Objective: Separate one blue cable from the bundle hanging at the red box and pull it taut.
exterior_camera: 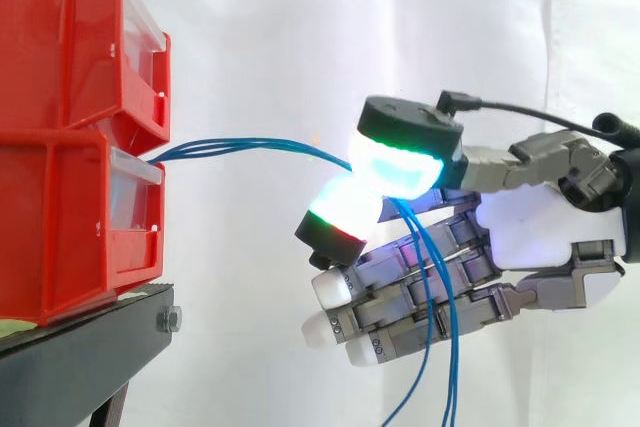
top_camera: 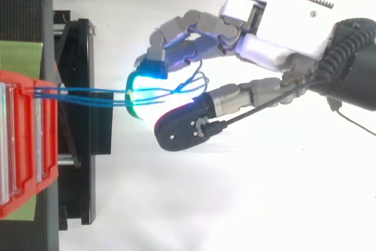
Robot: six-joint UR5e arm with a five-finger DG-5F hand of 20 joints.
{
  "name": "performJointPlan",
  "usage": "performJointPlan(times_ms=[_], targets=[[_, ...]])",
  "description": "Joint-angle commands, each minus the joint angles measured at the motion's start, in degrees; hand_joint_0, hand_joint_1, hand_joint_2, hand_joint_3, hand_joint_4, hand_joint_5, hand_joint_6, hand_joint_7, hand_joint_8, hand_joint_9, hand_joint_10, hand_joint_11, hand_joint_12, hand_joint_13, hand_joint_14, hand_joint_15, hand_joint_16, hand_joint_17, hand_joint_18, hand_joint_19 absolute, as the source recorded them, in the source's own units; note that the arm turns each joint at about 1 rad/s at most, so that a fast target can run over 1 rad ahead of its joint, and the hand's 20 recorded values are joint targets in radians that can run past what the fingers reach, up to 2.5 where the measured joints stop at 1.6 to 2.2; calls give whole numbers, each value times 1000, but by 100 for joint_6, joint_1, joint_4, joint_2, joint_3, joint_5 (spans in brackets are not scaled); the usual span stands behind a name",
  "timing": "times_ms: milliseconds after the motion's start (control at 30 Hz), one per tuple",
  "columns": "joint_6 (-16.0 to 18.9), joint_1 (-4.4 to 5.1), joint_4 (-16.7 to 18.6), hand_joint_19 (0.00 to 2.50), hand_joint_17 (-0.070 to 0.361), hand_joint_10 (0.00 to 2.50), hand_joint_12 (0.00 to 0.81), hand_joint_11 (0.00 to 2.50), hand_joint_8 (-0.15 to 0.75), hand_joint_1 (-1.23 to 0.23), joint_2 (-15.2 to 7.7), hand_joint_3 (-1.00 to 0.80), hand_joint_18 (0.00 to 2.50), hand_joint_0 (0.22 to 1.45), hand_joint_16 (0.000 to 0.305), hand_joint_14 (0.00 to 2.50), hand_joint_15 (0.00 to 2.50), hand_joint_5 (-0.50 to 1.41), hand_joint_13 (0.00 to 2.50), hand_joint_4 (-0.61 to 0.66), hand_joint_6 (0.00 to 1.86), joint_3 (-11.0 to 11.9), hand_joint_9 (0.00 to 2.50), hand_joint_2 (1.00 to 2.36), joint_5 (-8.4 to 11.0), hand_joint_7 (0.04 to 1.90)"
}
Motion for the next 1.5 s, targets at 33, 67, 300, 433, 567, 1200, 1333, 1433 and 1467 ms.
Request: performJointPlan(times_ms=[33, 67, 300, 433, 567, 1200, 1333, 1433, 1467], targets=[[-242, -64, 94, 153, 66, 18, 269, 622, 254, -851, -9, -500, 348, 634, 29, 6, 145, -165, 452, 193, 905, 0, 708, 1000, 39, 963], [-286, -82, 129, 153, 66, 18, 269, 622, 254, -851, 0, -500, 348, 634, 29, 6, 145, -165, 452, 193, 905, 0, 708, 1000, 39, 963], [-374, -152, 217, 184, 95, 15, 329, 624, 305, -748, 0, -500, 331, 404, 42, 6, 166, -161, 446, 166, 918, 0, 735, 1000, 22, 937], [-497, -170, 252, 183, 84, 15, 311, 628, 294, -621, 0, -500, 296, 465, 37, 6, 164, -161, 428, 135, 910, 0, 782, 1000, 22, 920], [-602, -170, 287, 184, 68, 19, 274, 625, 266, -614, 0, -500, 272, 591, 30, 7, 160, -155, 420, 97, 898, 0, 791, 1000, 30, 991], [-646, -152, 296, 161, 68, 17, 275, 641, 244, -871, 0, -321, 322, 726, 30, 7, 158, -167, 443, -97, 946, 26, 787, 1016, 57, 1032], [-646, -144, 296, 149, 68, 20, 274, 651, 238, -905, 0, -500, 326, 754, 30, 6, 146, -169, 443, -93, 939, 26, 785, 1000, 57, 1058], [-646, -135, 296, 140, 67, 18, 272, 643, 233, -920, 0, -500, 329, 738, 30, 6, 147, -169, 445, -92, 940, 26, 785, 1000, 57, 1039], [-646, -135, 296, 140, 67, 20, 273, 643, 234, -921, 0, -500, 330, 735, 30, 6, 147, -169, 445, -86, 940, 26, 785, 1000, 57, 1035]])
